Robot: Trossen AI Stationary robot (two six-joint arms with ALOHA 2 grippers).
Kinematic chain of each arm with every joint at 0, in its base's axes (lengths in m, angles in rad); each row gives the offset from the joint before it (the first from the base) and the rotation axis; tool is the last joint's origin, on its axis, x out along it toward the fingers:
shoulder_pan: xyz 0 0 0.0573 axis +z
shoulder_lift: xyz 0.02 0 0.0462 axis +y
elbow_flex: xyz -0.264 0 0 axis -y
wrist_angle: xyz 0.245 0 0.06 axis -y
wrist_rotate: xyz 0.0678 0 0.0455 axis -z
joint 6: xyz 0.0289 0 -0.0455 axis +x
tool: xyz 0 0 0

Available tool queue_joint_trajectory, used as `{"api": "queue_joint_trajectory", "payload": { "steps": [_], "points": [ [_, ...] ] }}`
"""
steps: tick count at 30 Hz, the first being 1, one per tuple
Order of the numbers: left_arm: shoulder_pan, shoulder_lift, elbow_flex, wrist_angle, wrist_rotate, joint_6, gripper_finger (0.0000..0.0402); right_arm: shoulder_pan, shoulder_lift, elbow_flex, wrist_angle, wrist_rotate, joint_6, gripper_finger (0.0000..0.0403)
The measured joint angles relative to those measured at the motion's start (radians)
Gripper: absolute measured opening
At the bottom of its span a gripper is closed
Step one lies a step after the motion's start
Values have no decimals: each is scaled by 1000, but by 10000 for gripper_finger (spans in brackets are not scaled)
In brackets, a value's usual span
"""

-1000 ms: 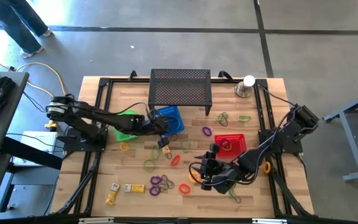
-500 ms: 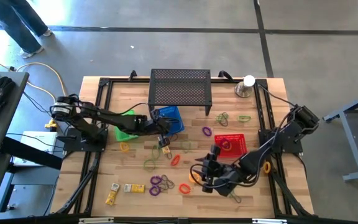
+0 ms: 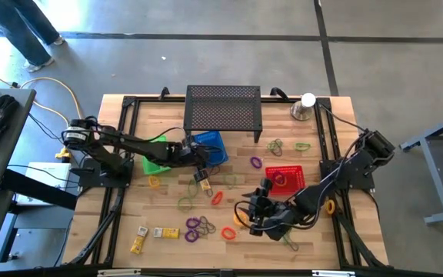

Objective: Pick & Place Office Desk Supplies
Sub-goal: Put the green rubber band into the blue basket

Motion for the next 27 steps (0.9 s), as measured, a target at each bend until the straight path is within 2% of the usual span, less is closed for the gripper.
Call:
{"api": "queue_joint_trajectory", "payload": {
  "steps": [3, 10, 16, 20, 23, 27],
  "points": [
    [-3, -2, 27, -30, 2, 38, 143, -17, 0, 0, -23, 0, -1, 183],
    [-63, -3, 100, -85, 8, 22, 143, -79, 0, 0, -84, 0, 10, 183],
    [-185, -91, 129, -141, 106, -31, 143, -180, -2, -36, -157, -71, 112, 183],
    [-266, -177, 129, -210, 181, -136, 143, -264, -2, -133, -69, -188, 145, 183],
    [-322, -214, 129, -223, 207, -206, 143, -322, -2, -216, 72, -264, 81, 183],
    [-383, -220, 129, -223, 207, -215, 143, -376, -1, -315, 303, -332, -40, 183]
  ]
}}
